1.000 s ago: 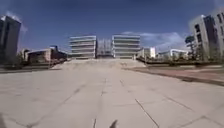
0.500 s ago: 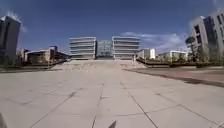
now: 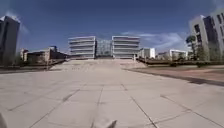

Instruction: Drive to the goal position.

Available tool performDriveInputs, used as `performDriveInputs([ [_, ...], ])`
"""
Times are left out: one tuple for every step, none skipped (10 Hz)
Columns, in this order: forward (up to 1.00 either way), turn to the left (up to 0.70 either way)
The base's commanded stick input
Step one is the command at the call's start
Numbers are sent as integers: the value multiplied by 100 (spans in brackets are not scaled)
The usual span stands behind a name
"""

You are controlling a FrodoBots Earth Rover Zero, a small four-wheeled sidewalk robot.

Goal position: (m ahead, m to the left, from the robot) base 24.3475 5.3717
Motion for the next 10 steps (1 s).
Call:
performDriveInputs([
  [55,-1],
  [55,-1],
  [55,-1],
  [55,-1],
  [55,-1],
  [55,-1],
  [55,-1],
  [55,-1],
  [55,-1],
  [55,-1],
])
